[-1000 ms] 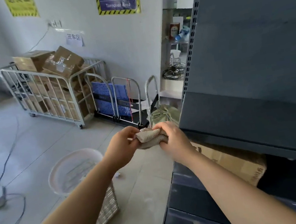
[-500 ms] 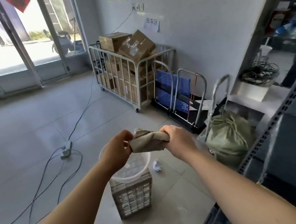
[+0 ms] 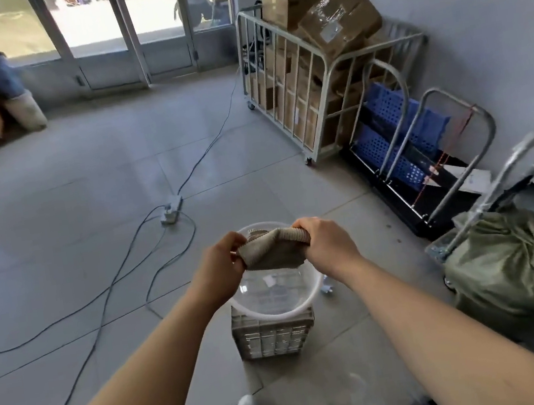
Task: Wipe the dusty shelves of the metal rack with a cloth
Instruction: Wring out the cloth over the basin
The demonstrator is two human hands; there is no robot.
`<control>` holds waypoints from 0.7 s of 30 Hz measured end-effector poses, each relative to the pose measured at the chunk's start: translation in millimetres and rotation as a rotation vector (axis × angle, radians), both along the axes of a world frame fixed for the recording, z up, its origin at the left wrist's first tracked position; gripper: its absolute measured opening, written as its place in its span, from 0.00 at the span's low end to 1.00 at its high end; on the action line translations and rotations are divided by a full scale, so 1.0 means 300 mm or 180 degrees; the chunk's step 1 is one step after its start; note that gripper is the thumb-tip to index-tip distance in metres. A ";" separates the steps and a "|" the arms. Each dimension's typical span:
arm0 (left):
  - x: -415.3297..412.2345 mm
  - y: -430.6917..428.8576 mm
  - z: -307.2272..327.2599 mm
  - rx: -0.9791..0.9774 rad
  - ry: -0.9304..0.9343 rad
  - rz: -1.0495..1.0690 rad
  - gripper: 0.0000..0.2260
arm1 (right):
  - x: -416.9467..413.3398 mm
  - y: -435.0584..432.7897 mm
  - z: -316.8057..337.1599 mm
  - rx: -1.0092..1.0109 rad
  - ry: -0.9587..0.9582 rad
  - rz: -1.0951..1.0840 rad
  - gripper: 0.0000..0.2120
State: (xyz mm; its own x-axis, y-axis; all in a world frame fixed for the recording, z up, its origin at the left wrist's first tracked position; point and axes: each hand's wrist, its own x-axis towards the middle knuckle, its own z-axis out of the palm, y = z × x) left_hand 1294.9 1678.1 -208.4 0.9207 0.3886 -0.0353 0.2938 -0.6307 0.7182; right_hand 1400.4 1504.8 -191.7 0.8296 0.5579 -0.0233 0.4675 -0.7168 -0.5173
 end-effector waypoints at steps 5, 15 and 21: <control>0.154 0.120 -0.128 -0.0304 0.0338 0.0094 0.12 | 0.156 0.126 -0.132 -0.0155 0.0340 -0.0075 0.16; 0.422 0.268 -0.525 -0.0623 0.1068 0.0124 0.09 | 0.401 0.273 -0.540 -0.0399 0.1163 -0.0505 0.16; 0.532 0.280 -0.808 -0.0626 0.1505 0.0199 0.06 | 0.534 0.332 -0.841 -0.0769 0.1363 -0.0440 0.19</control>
